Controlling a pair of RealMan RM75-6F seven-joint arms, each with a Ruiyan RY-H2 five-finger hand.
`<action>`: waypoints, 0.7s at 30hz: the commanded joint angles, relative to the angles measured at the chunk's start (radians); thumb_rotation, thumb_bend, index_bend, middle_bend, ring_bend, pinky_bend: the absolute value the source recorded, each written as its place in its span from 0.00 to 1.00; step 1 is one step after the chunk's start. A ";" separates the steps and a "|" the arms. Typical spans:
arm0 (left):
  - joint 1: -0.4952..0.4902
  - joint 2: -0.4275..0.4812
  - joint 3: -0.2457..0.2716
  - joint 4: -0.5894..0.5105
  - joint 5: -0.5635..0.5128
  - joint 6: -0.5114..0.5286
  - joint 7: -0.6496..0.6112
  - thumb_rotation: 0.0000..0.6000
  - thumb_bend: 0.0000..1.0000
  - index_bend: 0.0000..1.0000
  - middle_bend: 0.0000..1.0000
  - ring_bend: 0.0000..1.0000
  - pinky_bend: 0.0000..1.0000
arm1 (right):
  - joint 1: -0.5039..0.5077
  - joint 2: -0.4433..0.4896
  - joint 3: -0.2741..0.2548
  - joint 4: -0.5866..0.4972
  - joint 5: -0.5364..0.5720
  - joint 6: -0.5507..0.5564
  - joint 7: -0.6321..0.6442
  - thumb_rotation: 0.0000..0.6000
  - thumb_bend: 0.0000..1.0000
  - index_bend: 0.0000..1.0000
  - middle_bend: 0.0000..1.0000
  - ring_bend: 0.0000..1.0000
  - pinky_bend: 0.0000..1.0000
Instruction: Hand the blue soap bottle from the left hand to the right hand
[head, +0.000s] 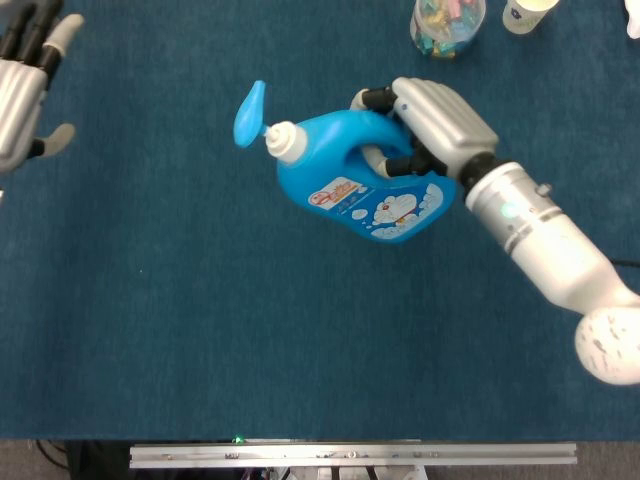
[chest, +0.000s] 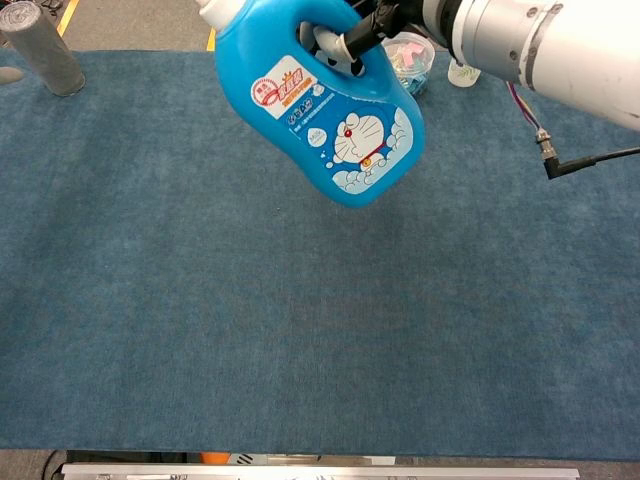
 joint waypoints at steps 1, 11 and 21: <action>0.013 0.014 0.004 -0.011 -0.016 -0.003 -0.009 1.00 0.18 0.00 0.00 0.00 0.28 | -0.071 -0.012 0.005 -0.024 -0.083 0.050 0.070 1.00 0.57 0.67 0.52 0.48 0.55; 0.057 0.057 0.018 -0.047 -0.025 0.019 -0.034 1.00 0.18 0.00 0.00 0.00 0.28 | -0.212 -0.049 -0.021 -0.052 -0.286 0.155 0.176 1.00 0.57 0.67 0.53 0.49 0.55; 0.098 0.081 0.031 -0.100 -0.049 0.041 -0.027 1.00 0.18 0.00 0.00 0.00 0.28 | -0.327 -0.087 -0.074 -0.056 -0.491 0.262 0.188 1.00 0.57 0.67 0.53 0.49 0.55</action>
